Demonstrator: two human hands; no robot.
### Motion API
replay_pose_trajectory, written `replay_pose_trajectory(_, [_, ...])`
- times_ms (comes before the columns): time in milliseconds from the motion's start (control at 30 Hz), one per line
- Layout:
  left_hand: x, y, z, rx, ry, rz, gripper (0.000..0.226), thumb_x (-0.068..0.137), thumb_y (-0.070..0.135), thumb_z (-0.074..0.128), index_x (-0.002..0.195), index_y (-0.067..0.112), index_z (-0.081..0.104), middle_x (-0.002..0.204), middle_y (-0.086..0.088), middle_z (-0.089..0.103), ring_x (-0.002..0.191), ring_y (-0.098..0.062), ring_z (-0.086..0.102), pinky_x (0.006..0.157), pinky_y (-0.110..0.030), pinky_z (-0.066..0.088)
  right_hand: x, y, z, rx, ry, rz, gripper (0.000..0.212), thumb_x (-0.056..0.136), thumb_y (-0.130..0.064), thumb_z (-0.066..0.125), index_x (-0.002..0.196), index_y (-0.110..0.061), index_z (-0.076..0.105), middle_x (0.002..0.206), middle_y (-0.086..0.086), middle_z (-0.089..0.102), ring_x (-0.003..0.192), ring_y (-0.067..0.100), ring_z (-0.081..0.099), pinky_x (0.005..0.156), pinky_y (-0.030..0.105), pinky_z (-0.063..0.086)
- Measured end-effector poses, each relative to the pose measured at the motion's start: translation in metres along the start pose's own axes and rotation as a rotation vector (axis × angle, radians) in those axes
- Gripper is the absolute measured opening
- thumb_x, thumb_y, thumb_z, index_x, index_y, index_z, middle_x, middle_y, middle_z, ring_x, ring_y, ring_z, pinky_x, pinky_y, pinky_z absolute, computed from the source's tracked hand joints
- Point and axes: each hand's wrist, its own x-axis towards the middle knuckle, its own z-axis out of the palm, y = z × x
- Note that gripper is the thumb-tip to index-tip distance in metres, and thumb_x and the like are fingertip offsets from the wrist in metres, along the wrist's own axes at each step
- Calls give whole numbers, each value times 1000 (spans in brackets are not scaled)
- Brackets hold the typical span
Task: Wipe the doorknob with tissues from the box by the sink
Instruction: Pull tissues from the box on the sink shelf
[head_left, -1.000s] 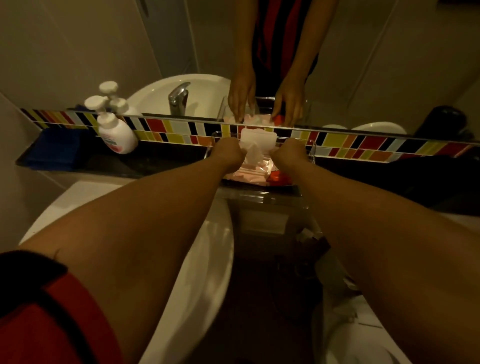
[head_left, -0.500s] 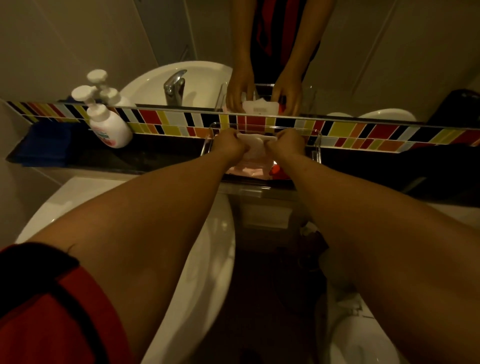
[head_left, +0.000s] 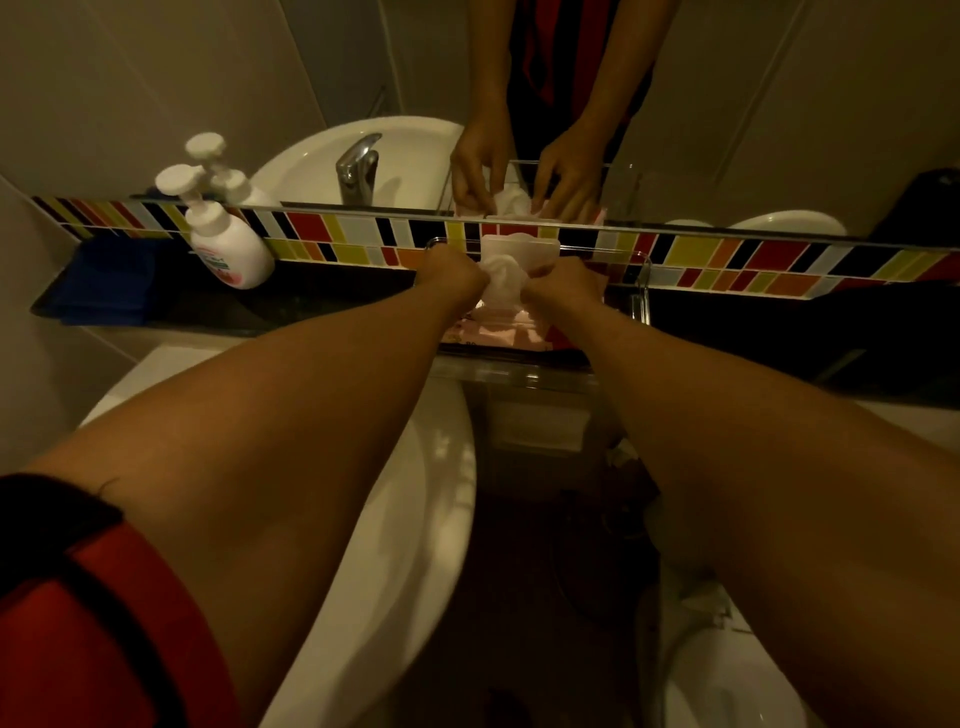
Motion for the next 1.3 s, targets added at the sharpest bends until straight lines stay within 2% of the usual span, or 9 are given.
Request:
replay_pose_trajectory(167, [-5,6,-6,-47,-98,-9,27,96,20,52,116,4,58,109,-16,66,92,-30,68,77,-38,60,2,-5,-2,-223,48,-95,24,92,-25,61,107,-6,66,103,10,68,96,25,65,79,34,52])
replay_pose_trajectory(333, [-10,18,-17,-114,-196,-22,33,99,21,41,125,3,51,112,-15,63,102,-28,62,85,-42,54,6,-29,-12,-150,114,-95,21,97,-24,51,112,-11,58,109,11,62,97,27,60,83,40,52])
replay_pose_trajectory(500, [-21,34,-29,-303,-261,-26,37,99,27,42,132,12,49,123,-14,62,106,-28,63,75,-39,51,0,-63,-22,98,86,-123,12,100,-21,44,90,-16,49,105,14,60,93,32,64,58,37,54])
replay_pose_trajectory(600, [-27,45,-39,-384,-257,-75,30,98,26,41,121,9,51,115,-16,64,100,-31,64,68,-39,56,-8,-70,-23,222,35,-42,23,101,-22,41,112,-5,51,113,20,59,93,36,65,45,31,50])
replay_pose_trajectory(733, [-28,39,-50,-366,-213,-42,29,97,27,43,124,17,45,122,-15,59,99,-33,63,63,-38,59,-18,-60,-28,341,-144,105,32,98,-19,46,123,0,54,87,8,61,75,24,62,61,38,55])
replay_pose_trajectory(900, [-26,24,-57,-385,-131,-33,35,97,28,48,129,14,49,127,-16,57,108,-35,61,79,-49,60,-33,-56,-25,292,-347,147,29,92,-11,56,120,-5,58,114,15,65,104,28,64,84,40,58])
replay_pose_trajectory(1067, [-31,10,-65,-391,-187,-51,39,94,28,56,128,8,54,122,-15,64,103,-30,67,81,-41,61,-39,-47,-8,143,-416,6,41,86,-30,69,122,-12,59,120,9,62,104,26,61,69,31,52])
replay_pose_trajectory(1200, [-40,-3,-86,-413,-223,-66,43,87,21,67,125,4,55,115,-14,66,92,-25,71,75,-34,63,-43,-56,4,180,-321,-85,12,87,-23,69,91,-13,64,113,13,67,98,26,66,66,27,52])
replay_pose_trajectory(1300, [-46,-25,-115,-442,-187,-86,43,85,23,69,122,5,57,114,-14,68,92,-24,72,75,-35,62,-50,-74,18,272,-387,-74,24,84,-19,72,103,-5,66,117,14,66,105,29,65,76,34,58])
